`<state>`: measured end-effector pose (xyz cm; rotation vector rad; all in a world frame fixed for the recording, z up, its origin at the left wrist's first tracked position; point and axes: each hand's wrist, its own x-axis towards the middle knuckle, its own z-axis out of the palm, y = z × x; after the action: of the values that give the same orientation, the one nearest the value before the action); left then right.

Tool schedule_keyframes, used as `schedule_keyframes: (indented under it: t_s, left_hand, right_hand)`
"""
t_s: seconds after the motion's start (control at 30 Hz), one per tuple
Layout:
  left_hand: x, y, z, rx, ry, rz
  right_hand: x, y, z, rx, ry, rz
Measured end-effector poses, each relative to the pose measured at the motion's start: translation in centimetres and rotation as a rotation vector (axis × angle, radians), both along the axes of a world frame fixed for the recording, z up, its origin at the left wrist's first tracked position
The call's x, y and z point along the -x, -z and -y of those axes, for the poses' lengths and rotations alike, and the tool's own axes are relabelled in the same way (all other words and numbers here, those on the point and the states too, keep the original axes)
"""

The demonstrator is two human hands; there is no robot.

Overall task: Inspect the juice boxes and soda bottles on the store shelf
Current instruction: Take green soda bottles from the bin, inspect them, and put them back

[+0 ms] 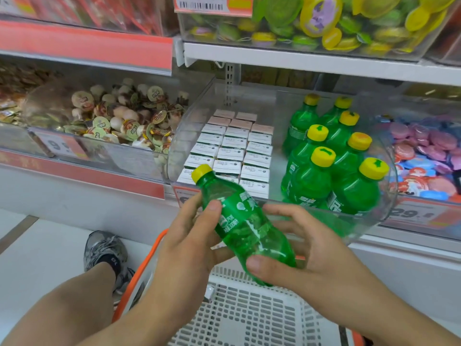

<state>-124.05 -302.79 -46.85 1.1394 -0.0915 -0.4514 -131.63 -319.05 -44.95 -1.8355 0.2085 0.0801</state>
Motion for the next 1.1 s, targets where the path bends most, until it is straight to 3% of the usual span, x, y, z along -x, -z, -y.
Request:
schedule_keyframes:
  t_s: [0.1,0.17,0.3,0.5,0.6,0.8,0.9,1.1]
  left_hand:
    - [-0.2,0.5,-0.1,0.002,0.041,0.003]
    - [-0.7,0.6,-0.4,-0.095,0.066,0.068]
    - [-1.2,0.2,-0.3,-0.184,0.112,0.210]
    - [-1.0,-1.2,0.1,-0.114,-0.016,0.362]
    - [-2.0,-3.6,0.1,-0.072,-0.062,0.514]
    - [-6.4,-6.6,2.7,-0.126,-0.152,0.737]
    - [-9.5,-5.9,4.9,-0.212,-0.171,0.777]
    - [-12.6,-4.4,9.5,-0.300,-0.187,0.722]
  right_hand:
    - [-0.2,-0.6,-0.5,-0.304,0.005,-0.090]
    - [-0.3,-0.7,-0.2,-0.346,0.066,-0.070]
    - [0.1,-0.5,0.6,0.044,0.088,0.150]
    - [0.2,-1.2,1.0,0.188,0.004,0.296]
    - [0.1,-2.5,2.3,0.436,-0.057,0.447]
    - [-1.7,-4.8,6.6,0.824,0.187,0.774]
    - [-3.6,-5.3,8.9,0.942,0.249,0.698]
    - [-6.1,-4.3,10.4,1.184,0.106,0.285]
